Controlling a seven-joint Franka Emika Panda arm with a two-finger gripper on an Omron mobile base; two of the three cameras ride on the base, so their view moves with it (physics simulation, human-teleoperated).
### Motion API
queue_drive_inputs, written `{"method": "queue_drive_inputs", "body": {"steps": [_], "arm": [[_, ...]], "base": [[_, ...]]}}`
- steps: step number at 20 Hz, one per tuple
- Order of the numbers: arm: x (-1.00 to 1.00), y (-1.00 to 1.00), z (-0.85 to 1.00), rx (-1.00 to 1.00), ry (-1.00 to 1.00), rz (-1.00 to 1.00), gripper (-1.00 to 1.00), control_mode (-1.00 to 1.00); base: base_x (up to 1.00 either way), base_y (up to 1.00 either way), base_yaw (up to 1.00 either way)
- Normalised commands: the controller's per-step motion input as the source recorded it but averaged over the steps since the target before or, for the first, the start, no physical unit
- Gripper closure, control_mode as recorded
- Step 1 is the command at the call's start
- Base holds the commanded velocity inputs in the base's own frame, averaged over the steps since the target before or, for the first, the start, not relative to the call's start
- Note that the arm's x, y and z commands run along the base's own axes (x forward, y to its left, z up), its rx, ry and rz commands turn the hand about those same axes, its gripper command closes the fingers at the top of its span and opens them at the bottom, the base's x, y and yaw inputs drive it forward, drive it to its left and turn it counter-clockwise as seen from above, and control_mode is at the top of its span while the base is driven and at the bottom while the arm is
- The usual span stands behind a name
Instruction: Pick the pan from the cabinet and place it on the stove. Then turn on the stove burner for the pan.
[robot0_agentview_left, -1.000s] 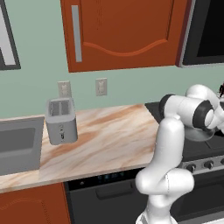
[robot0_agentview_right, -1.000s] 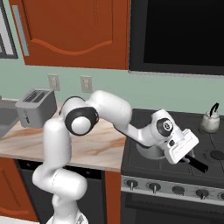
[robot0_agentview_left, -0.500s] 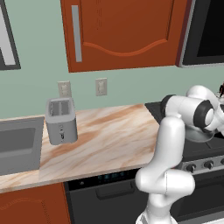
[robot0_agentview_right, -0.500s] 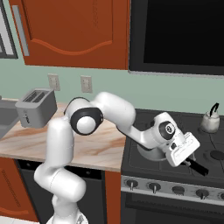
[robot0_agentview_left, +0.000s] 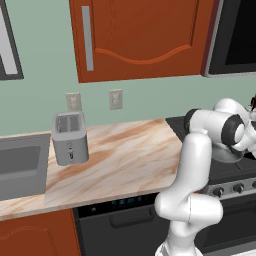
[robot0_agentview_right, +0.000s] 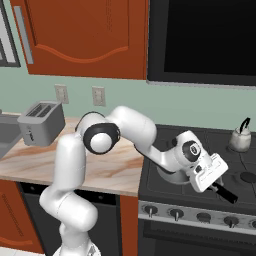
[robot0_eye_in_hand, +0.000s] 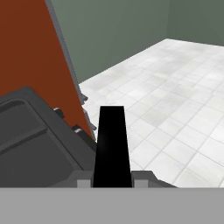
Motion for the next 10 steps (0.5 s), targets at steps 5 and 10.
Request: {"method": "queue_drive_inputs", "body": {"steps": [5, 10], "arm": [[0.05, 0.00, -0.12, 0.00, 0.00, 0.00, -1.00, -1.00], [0.08, 0.00, -0.11, 0.00, 0.00, 0.00, -1.00, -1.00]], "base": [[0.00, 0.00, 0.00], [0.00, 0.00, 0.00]]}}
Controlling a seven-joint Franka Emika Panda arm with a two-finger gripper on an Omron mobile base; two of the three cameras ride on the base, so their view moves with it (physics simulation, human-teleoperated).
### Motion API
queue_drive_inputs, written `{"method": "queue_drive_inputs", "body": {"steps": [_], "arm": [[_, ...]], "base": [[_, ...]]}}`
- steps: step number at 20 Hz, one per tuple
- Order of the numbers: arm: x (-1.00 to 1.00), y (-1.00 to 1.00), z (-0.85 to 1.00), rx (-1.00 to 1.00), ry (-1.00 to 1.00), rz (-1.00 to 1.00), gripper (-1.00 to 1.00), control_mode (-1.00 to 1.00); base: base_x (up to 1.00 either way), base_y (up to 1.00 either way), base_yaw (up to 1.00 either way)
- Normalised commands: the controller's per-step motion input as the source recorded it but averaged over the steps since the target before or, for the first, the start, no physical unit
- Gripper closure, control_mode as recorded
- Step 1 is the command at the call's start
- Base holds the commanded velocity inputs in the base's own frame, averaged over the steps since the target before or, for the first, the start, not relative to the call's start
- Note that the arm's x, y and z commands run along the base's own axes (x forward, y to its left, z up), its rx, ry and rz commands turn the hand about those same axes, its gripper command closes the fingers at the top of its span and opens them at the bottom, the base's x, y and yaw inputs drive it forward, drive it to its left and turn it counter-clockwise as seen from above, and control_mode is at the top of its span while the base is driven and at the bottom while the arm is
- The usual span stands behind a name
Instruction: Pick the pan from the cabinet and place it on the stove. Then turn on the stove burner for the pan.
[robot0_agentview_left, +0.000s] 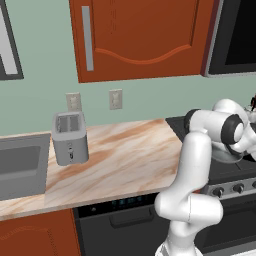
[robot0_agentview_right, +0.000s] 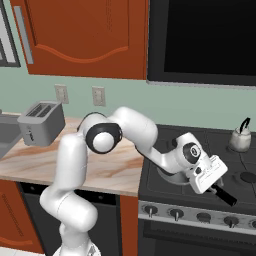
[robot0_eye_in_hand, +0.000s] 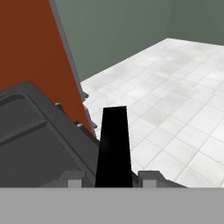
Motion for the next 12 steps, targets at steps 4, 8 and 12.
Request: {"method": "queue_drive_inputs", "body": {"steps": [4, 8, 12], "arm": [[0.01, 0.00, -0.03, 0.00, 0.00, 0.00, -1.00, -1.00], [0.00, 0.00, 0.00, 0.00, 0.00, 0.00, -1.00, -1.00], [-0.05, 0.01, 0.05, 0.00, -0.02, 0.00, -1.00, -1.00]], "base": [[0.00, 0.00, 0.00], [0.00, 0.00, 0.00], [0.00, 0.00, 0.00]]}}
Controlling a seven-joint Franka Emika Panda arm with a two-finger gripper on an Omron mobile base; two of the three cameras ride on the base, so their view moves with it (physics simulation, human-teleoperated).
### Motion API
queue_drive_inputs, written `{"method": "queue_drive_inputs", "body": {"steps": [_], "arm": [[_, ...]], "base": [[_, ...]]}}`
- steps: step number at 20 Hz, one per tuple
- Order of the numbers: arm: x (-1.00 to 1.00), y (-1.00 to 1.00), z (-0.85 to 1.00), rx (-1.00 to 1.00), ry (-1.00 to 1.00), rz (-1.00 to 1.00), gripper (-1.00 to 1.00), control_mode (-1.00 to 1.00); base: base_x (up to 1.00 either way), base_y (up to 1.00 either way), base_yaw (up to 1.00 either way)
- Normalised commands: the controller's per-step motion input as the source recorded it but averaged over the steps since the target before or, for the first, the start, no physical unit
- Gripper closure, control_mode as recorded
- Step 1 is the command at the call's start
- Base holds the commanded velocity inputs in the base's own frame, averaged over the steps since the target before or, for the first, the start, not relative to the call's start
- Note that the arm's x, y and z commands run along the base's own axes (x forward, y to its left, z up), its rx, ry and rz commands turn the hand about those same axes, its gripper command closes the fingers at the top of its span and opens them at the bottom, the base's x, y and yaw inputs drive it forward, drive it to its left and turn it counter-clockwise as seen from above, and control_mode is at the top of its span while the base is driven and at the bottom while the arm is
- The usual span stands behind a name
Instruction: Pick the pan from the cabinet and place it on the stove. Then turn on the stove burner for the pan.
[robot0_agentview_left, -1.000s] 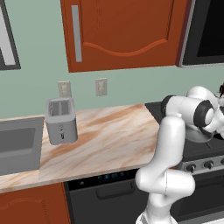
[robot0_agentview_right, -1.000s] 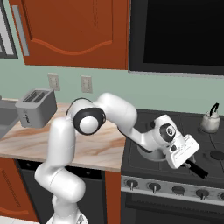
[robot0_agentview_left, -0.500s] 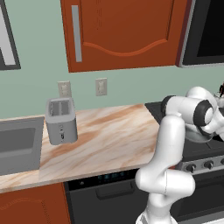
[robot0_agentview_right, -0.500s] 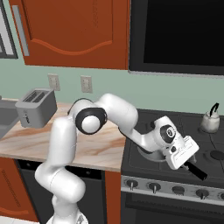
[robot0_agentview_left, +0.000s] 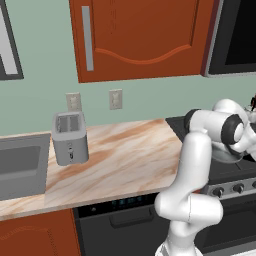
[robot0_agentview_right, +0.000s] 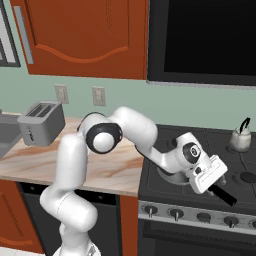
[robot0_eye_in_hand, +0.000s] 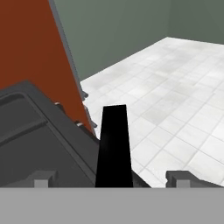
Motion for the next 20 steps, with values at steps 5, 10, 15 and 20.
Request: {"method": "queue_drive_inputs", "body": {"steps": [5, 10, 15, 20], "arm": [[-0.42, 0.18, 0.20, 0.00, -0.05, 0.00, -1.00, -1.00], [-0.60, 0.47, 0.26, 0.00, -0.08, 0.00, -1.00, -1.00], [-0.59, 0.64, 0.20, 0.00, -0.12, 0.00, -1.00, -1.00], [-0.52, 0.71, 0.08, 0.02, -0.19, 0.00, -1.00, -1.00]], "base": [[0.00, 0.00, 0.00], [0.00, 0.00, 0.00], [0.00, 0.00, 0.00], [0.00, 0.00, 0.00]]}}
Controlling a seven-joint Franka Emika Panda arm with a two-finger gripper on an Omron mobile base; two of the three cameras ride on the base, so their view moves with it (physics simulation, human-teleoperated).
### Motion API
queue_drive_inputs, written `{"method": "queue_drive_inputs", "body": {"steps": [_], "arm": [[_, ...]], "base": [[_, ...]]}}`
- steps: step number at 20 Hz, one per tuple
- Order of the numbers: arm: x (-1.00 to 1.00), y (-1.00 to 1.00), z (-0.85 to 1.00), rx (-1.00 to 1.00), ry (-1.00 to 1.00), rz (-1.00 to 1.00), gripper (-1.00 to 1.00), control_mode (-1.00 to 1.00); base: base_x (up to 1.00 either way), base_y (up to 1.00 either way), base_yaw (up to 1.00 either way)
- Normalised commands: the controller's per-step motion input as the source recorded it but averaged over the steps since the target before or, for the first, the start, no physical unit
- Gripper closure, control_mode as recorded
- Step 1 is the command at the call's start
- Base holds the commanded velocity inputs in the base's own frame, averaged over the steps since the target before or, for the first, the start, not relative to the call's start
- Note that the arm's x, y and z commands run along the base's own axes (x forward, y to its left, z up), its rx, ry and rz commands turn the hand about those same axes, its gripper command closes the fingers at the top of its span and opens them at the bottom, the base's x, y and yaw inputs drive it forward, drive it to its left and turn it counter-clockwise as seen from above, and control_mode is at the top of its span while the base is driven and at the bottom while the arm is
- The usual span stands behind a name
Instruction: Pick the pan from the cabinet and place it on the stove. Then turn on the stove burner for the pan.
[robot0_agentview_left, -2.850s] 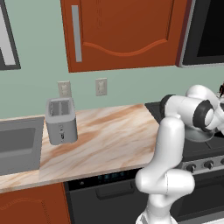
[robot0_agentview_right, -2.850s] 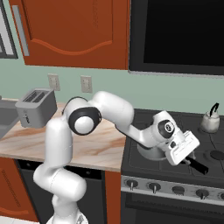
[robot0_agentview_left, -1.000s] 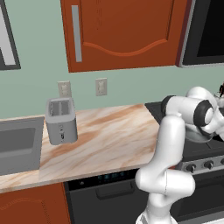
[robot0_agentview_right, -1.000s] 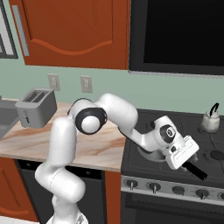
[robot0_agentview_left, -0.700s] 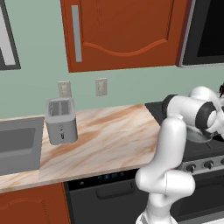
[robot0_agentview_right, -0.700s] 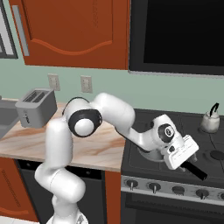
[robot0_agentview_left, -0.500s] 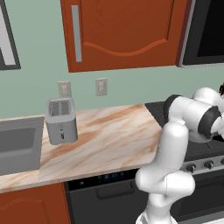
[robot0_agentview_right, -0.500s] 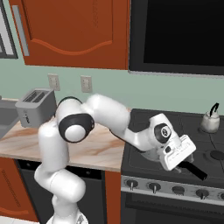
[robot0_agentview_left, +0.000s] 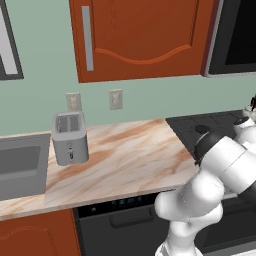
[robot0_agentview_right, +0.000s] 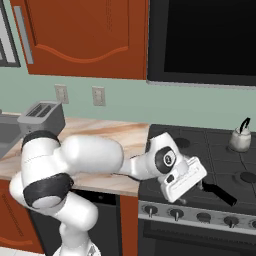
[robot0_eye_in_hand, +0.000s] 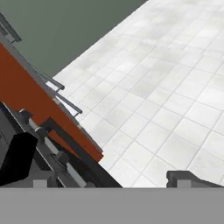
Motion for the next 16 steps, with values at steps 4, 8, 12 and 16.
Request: {"method": "queue_drive_inputs", "body": {"steps": [4, 8, 12, 16], "arm": [[-0.54, 0.73, 0.08, 0.08, -0.19, 0.00, -1.00, -1.00], [-0.57, 0.68, 0.14, 0.12, -0.15, 0.00, -1.00, -1.00], [-0.63, 0.42, 0.23, 0.19, -0.11, 0.00, -1.00, -1.00], [-0.66, 0.27, 0.13, 0.22, -0.15, 0.00, -1.00, -1.00]], "base": [[0.00, 0.00, 0.00], [0.00, 0.00, 0.00], [0.00, 0.00, 0.00], [0.00, 0.00, 0.00]]}}
